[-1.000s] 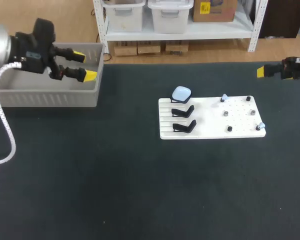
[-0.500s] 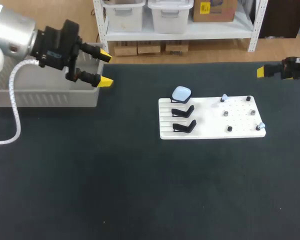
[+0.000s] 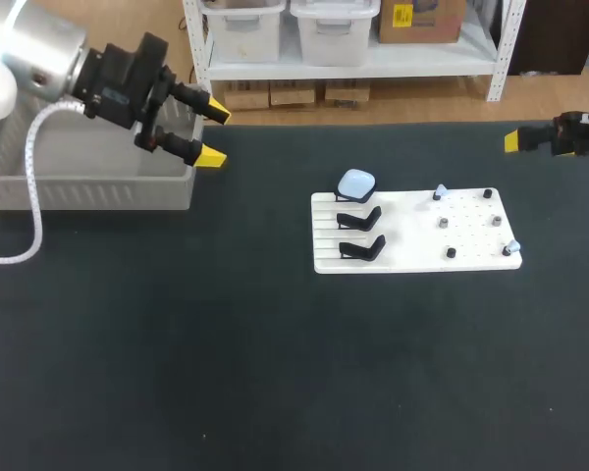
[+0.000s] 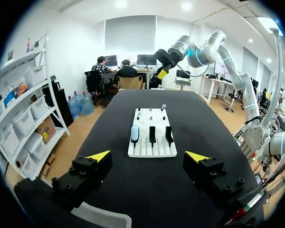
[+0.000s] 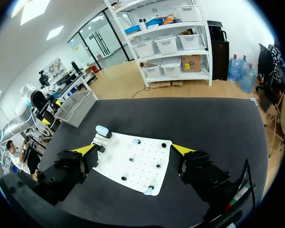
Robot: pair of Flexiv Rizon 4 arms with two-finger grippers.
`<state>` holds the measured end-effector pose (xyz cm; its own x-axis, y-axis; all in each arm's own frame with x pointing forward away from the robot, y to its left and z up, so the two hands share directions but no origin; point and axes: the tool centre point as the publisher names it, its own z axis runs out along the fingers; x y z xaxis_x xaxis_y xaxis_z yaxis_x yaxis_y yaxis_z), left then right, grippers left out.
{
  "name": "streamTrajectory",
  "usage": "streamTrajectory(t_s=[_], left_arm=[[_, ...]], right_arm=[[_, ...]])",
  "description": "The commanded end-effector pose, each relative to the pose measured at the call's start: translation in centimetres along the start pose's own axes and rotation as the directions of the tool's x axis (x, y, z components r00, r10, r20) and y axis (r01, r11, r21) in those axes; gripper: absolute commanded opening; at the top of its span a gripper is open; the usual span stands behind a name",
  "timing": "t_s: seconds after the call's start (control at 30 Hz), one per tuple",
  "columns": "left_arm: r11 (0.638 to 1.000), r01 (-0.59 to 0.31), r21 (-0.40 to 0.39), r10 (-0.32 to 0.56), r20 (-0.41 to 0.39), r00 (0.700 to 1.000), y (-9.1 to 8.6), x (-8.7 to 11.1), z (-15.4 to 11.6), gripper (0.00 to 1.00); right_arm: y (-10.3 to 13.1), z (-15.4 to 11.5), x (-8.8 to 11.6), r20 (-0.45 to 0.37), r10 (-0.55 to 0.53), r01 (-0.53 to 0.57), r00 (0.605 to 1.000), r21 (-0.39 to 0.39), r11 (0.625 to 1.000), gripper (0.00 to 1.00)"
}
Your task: Pick up each earbud case from the left stands, insert the matching earbuds, close the lid, and place the case in the box.
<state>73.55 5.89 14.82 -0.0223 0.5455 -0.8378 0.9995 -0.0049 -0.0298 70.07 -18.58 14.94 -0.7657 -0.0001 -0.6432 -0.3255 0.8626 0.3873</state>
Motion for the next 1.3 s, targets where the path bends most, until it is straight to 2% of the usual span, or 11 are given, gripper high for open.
streamTrajectory(t_s=[0.03, 0.13, 0.27, 0.5, 0.77, 0.93, 1.3], left_arm=[[1.0, -0.002, 0.007, 0.002, 0.001, 1.0, 0.3, 0.1, 0.1, 1.0], [1.0, -0.01, -0.009, 0.011, 0.02, 1.0, -0.1, -0.1, 0.4, 1.0], [0.999, -0.04, -0.015, 0.04, 0.029, 0.999, 0.3, -0.9, 2.2, 1.0], [0.995, -0.09, 0.044, 0.09, 0.009, 0.996, 1.5, -1.8, 6.3, 1.0], [0.99, -0.099, 0.099, 0.096, 0.026, 0.995, 2.5, -1.1, 9.6, 1.0], [0.989, -0.103, 0.104, 0.099, 0.044, 0.994, 2.6, -1.0, 11.3, 1.0], [0.99, -0.088, 0.109, 0.085, 0.034, 0.996, 2.3, -0.1, 14.0, 1.0]], right_arm=[[0.0, 0.0, 0.0, 0.0, 0.0, 0.0, 1.0, 0.001, 1.0, 1.0], [0.0, 0.0, 0.0, 0.0, 0.0, 0.0, 1.0, 0.001, 1.0, 1.0], [0.0, 0.0, 0.0, 0.0, 0.0, 0.0, 1.0, 0.001, 1.0, 1.0], [0.0, 0.0, 0.0, 0.0, 0.0, 0.0, 1.0, 0.001, 1.0, 1.0], [0.0, 0.0, 0.0, 0.0, 0.0, 0.0, 1.0, 0.001, 1.0, 1.0], [0.0, 0.0, 0.0, 0.0, 0.0, 0.0, 1.0, 0.001, 1.0, 1.0], [0.0, 0.0, 0.0, 0.0, 0.0, 0.0, 1.0, 0.001, 1.0, 1.0]])
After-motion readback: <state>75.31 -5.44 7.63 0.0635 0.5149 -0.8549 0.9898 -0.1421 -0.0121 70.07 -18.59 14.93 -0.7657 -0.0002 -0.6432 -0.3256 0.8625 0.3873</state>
